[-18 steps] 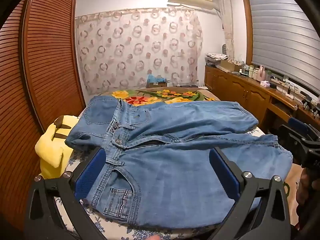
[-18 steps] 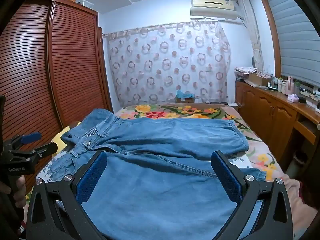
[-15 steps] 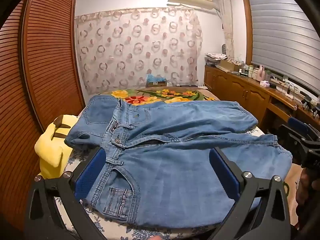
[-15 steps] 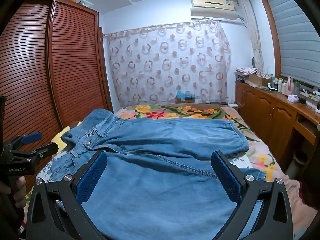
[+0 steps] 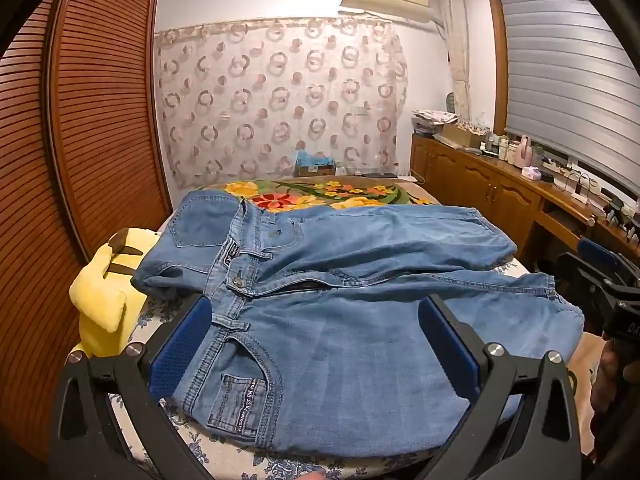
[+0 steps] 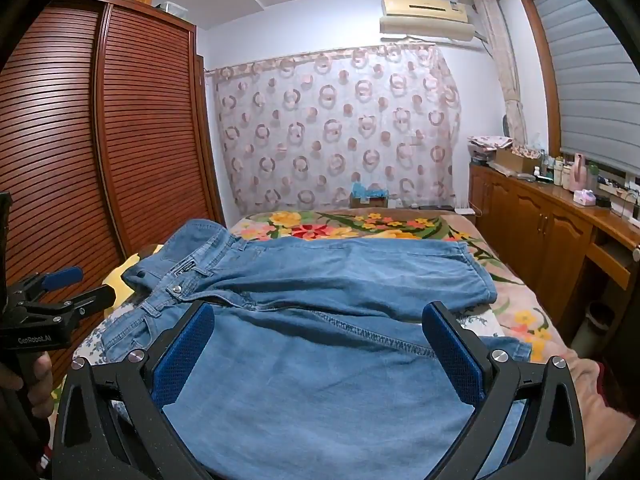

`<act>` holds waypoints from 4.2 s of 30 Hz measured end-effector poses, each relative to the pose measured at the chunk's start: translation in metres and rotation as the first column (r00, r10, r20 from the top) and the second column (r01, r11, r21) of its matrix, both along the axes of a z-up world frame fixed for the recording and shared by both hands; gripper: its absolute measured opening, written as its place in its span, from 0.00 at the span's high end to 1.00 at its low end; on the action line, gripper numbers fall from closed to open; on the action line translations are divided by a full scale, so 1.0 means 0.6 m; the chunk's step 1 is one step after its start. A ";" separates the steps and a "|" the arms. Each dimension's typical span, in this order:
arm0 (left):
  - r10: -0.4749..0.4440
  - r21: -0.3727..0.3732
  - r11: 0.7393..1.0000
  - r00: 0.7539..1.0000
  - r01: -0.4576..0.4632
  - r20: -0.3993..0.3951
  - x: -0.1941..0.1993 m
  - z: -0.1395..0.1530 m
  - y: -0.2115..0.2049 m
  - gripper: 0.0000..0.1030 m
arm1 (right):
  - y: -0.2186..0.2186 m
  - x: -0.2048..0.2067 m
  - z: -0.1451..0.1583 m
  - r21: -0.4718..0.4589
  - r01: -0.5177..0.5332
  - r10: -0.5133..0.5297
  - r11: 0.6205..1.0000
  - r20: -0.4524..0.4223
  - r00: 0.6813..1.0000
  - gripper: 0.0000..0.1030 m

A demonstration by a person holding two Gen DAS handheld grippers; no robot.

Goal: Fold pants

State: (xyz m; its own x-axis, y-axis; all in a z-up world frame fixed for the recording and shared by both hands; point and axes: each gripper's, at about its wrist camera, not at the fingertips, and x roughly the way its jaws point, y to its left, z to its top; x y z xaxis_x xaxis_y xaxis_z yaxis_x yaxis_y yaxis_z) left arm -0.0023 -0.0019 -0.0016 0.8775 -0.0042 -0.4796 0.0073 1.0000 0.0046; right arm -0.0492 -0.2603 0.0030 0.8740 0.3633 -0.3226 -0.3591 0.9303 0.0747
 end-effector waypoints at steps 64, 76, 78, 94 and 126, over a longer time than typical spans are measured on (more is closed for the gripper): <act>0.001 -0.018 1.000 1.000 -0.001 0.014 -0.004 0.001 0.004 0.00 | -0.004 -0.003 0.002 0.004 -0.009 0.009 1.000 0.007 1.000 0.00; 0.001 -0.017 1.000 1.000 -0.001 -0.001 -0.001 0.004 0.009 0.00 | -0.004 -0.002 -0.003 0.001 -0.018 0.018 1.000 -0.005 1.000 0.00; 0.010 -0.014 1.000 1.000 -0.010 -0.015 0.003 -0.001 0.013 0.00 | -0.005 0.004 -0.007 -0.006 -0.025 0.025 1.000 -0.017 1.000 0.00; 0.055 -0.041 0.997 0.991 -0.060 -0.123 0.041 -0.078 0.076 0.00 | -0.012 0.065 -0.018 -0.026 -0.041 0.037 0.999 -0.132 0.991 0.00; 0.109 -0.231 0.959 0.966 -0.165 -0.236 0.008 -0.203 0.237 0.46 | -0.029 0.084 -0.024 -0.174 -0.065 0.011 0.983 -0.292 0.956 0.02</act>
